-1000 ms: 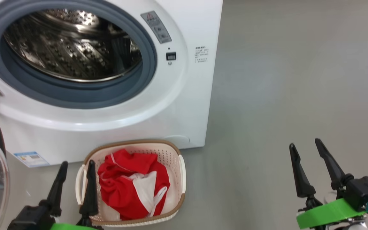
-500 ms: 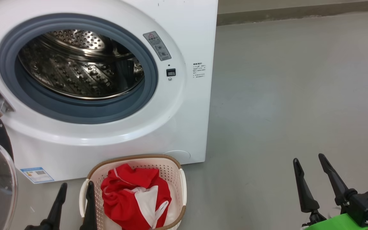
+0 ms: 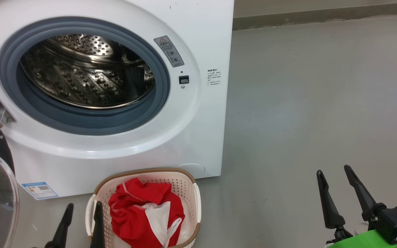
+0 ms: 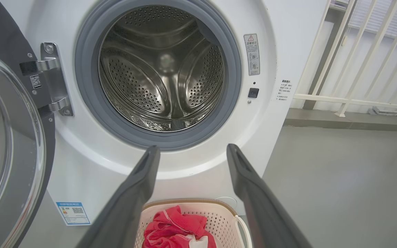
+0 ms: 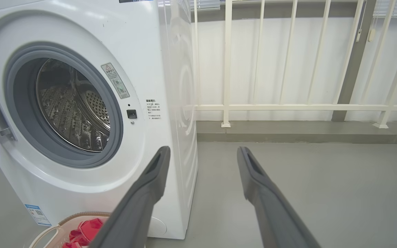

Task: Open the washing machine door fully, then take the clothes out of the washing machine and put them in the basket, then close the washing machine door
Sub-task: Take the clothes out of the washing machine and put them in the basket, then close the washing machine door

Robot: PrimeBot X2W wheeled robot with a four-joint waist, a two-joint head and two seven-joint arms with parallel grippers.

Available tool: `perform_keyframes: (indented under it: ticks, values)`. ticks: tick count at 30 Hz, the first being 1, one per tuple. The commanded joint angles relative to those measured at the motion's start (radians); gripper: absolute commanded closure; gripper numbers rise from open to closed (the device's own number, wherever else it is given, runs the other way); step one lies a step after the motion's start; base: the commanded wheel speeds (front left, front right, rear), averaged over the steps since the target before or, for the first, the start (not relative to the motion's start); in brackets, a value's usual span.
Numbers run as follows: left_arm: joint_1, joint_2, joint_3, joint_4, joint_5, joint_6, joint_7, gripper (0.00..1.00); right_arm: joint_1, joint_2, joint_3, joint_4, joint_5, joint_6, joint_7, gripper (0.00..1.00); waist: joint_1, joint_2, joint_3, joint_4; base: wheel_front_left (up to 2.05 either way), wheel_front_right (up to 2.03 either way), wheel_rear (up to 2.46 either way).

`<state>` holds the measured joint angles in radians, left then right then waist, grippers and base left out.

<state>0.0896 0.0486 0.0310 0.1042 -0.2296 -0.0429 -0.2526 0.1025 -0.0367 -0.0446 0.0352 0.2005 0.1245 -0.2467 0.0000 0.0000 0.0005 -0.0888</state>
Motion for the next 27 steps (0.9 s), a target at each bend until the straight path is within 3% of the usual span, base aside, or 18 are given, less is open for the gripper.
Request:
perform_keyframes:
  ticks: [1, 14, 27]
  values:
    - [-0.016, 0.014, 0.029, -0.021, 0.000, 0.009, -0.008, 0.00, -0.007, -0.013, 0.023, -0.028, -0.001, 0.006, -0.003, 0.00, 0.0000, 0.0000, 0.000, 0.000, 0.00, 0.00, 0.00]
    - [-0.023, 0.021, 0.024, -0.027, 0.000, 0.026, -0.008, 0.00, -0.009, -0.013, 0.027, -0.033, 0.001, 0.006, 0.000, 0.00, 0.0000, 0.0000, 0.010, 0.003, -0.19, 0.19, 0.00]
    - [-0.038, 0.025, 0.016, -0.049, -0.003, 0.035, -0.009, 0.00, -0.026, -0.013, 0.024, -0.042, -0.001, 0.006, 0.002, 0.00, 0.0000, 0.0000, 0.039, 0.006, -1.52, 1.52, 0.00]
